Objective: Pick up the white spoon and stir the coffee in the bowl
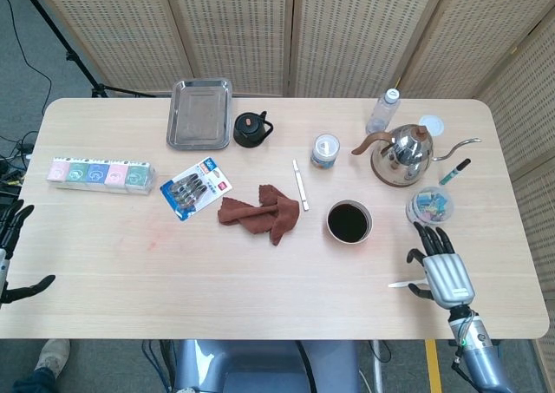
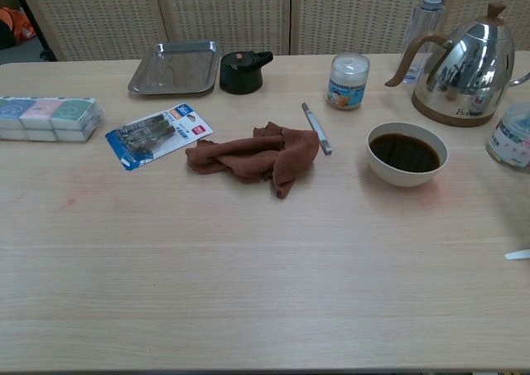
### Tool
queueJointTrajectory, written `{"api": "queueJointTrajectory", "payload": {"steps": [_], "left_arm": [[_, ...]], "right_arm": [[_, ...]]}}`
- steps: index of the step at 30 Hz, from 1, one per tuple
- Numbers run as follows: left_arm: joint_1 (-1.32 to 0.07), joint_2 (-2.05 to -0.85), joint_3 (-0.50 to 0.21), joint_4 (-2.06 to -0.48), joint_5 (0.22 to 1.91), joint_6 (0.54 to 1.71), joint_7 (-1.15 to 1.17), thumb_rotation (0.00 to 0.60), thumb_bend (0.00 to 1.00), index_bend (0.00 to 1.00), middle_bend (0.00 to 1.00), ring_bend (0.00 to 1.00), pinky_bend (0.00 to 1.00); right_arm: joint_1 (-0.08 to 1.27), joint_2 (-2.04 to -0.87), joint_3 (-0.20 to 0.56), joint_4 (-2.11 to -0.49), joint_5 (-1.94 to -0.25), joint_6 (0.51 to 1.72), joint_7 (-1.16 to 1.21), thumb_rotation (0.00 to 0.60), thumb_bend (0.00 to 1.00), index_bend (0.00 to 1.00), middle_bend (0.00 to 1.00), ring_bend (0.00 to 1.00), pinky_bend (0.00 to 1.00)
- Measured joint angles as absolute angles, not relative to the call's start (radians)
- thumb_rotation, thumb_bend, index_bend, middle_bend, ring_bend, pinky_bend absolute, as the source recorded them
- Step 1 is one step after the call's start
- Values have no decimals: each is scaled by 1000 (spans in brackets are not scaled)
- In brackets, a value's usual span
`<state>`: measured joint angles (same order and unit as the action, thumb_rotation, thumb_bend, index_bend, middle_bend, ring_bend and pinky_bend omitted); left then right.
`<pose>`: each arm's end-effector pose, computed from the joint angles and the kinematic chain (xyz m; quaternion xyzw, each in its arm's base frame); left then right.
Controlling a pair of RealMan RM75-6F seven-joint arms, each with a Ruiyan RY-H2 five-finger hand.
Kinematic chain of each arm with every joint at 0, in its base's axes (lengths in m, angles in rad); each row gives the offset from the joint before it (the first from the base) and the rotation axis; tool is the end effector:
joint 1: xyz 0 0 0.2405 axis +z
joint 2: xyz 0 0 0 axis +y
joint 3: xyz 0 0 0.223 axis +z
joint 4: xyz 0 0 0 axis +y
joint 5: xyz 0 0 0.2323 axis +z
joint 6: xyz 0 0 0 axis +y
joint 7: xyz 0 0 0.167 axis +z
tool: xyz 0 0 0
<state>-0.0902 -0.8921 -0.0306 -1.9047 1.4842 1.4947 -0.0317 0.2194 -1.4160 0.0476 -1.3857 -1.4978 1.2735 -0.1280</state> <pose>-0.2500 0.1964 0.1588 -0.5769 -0.4201 -0.4136 0.5653 -0.2786 -0.2385 0.0214 0.6742 -0.3865 0.3446 0.5267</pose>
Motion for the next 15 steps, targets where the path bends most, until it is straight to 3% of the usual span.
{"api": "queueJointTrajectory", "payload": {"steps": [15], "left_arm": [[-96,-897,-32,-1910,1483,1472,-9,600,127,0,0,0,0]], "right_arm": [[235,-1452,24,-1337,-1468,1218,-108,600,259,502,0,0,0]]}}
